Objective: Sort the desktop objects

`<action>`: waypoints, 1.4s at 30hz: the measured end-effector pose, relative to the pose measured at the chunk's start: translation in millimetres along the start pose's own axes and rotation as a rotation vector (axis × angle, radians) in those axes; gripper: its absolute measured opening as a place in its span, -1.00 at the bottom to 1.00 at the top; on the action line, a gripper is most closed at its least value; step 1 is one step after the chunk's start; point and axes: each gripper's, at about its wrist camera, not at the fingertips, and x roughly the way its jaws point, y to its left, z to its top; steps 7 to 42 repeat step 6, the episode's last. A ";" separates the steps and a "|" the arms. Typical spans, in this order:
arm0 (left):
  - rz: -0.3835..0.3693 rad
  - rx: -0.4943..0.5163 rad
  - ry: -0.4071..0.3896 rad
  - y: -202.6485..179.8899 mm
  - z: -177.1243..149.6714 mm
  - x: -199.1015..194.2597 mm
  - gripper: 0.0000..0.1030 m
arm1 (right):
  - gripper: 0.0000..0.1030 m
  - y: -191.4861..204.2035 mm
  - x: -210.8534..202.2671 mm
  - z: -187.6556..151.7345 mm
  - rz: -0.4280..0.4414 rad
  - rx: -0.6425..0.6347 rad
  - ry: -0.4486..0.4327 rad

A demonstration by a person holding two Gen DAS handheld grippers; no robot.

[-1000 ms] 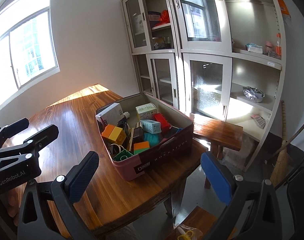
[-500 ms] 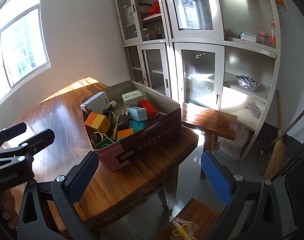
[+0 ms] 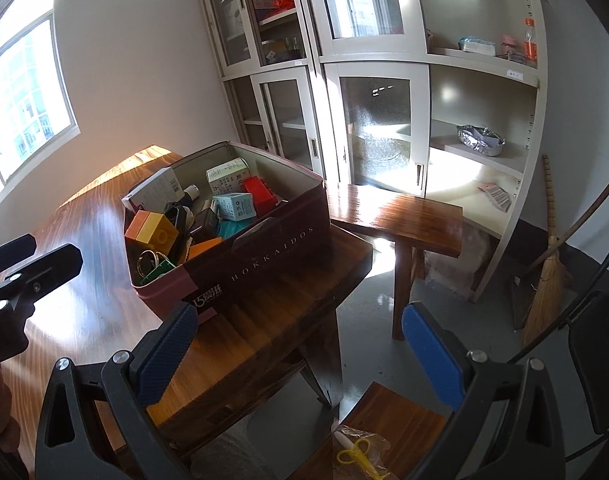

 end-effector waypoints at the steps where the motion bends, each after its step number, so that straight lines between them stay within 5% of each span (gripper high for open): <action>1: 0.002 0.002 -0.004 -0.6 0.1 0.2 0.84 | 0.99 -0.3 1.1 -0.1 0.000 0.000 0.002; 42: -0.004 0.003 0.001 3.8 -0.3 2.5 0.84 | 0.99 0.9 2.0 1.6 0.004 0.003 0.004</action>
